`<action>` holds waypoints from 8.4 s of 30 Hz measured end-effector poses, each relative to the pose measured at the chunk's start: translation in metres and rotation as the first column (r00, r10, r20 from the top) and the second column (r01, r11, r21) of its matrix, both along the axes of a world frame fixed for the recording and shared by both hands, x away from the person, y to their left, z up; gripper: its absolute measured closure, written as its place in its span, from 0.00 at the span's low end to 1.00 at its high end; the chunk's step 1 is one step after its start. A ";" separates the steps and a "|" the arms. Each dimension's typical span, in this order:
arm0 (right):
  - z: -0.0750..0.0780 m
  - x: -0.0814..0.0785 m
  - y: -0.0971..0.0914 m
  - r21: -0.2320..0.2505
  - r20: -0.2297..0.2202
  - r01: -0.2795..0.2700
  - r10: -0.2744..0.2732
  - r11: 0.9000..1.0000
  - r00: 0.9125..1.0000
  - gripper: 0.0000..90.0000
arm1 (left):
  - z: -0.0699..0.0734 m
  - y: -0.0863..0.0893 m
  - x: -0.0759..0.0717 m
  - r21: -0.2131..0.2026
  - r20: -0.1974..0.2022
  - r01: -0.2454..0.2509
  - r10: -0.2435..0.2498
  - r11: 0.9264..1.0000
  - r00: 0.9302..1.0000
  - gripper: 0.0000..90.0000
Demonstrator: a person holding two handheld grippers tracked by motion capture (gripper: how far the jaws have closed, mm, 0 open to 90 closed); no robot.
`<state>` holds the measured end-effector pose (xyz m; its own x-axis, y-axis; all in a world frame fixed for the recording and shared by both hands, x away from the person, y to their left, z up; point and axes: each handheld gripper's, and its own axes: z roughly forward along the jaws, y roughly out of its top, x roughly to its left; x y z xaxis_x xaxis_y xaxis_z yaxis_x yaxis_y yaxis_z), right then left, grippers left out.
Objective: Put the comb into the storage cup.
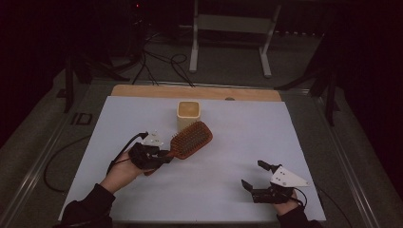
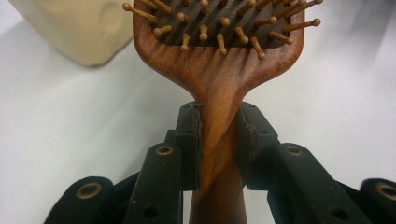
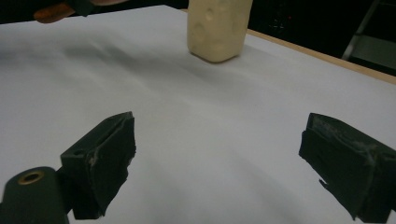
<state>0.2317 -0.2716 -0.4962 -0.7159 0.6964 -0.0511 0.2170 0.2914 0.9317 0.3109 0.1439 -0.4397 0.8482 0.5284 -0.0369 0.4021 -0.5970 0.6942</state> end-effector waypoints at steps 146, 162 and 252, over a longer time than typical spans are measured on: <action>0.111 0.104 0.165 0.434 -0.325 -0.050 0.208 0.899 0.923 0.58 | -0.042 0.007 -0.039 -0.270 0.091 -0.172 0.203 0.947 0.975 0.33; 0.142 0.113 0.155 0.398 -0.241 -0.065 0.172 0.915 0.955 0.58 | -0.050 0.023 -0.041 -0.250 0.003 -0.094 0.098 0.964 0.995 0.00; 0.114 0.235 0.182 0.224 -0.194 0.133 -0.090 0.965 0.977 0.57 | -0.064 0.051 -0.063 -0.263 0.084 -0.066 0.091 0.963 0.992 0.00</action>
<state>0.4664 -0.0896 -0.3821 -0.6150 0.7492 0.2458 0.4063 0.0339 0.9131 0.2477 0.1952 -0.5038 0.8107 0.5762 -0.1035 0.3660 -0.3608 0.8578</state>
